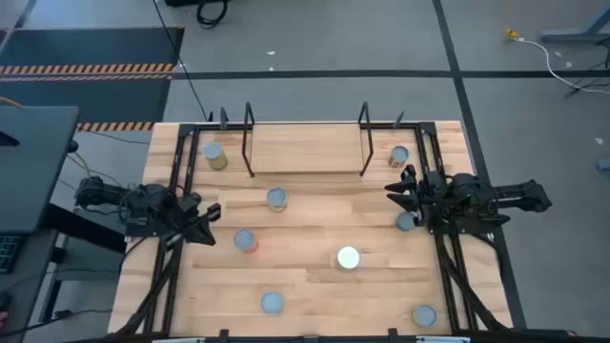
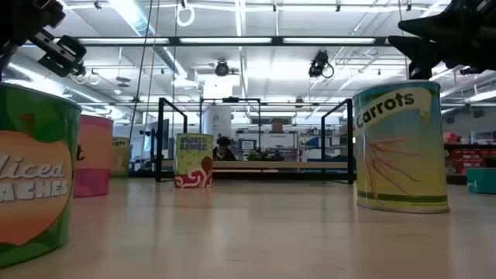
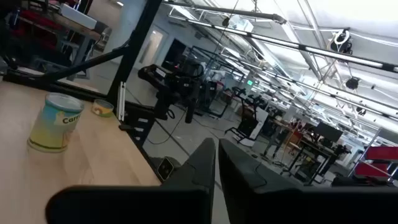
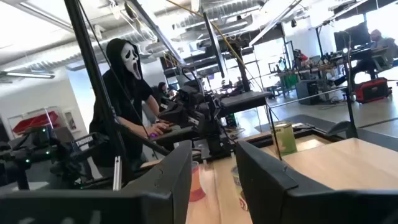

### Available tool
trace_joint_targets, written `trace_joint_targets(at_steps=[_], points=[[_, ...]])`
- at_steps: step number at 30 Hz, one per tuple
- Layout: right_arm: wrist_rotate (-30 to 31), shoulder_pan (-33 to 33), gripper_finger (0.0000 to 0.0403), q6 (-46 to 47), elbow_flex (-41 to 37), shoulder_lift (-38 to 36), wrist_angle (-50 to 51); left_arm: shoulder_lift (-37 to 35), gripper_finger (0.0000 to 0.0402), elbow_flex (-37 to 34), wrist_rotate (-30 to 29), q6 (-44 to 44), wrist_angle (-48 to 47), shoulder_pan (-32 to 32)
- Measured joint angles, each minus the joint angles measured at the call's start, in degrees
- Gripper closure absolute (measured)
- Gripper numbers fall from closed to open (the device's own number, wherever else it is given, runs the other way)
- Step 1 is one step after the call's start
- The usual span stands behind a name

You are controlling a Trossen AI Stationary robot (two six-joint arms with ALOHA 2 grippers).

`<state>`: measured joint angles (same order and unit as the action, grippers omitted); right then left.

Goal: Pick and place cans onto a shelf

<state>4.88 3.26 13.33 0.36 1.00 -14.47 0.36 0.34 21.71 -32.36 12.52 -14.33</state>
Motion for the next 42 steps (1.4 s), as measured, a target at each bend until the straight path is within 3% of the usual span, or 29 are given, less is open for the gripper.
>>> trace_joint_targets(at_steps=[39,42], points=[[0.0,0.0,0.027,0.0,0.0,0.0,0.0,0.0,0.0374,0.0,0.0,0.0,0.0,0.0],[0.0,0.0,0.027,0.0,0.0,0.0,0.0,0.0,0.0374,0.0,-2.7,0.1,0.8,0.0]])
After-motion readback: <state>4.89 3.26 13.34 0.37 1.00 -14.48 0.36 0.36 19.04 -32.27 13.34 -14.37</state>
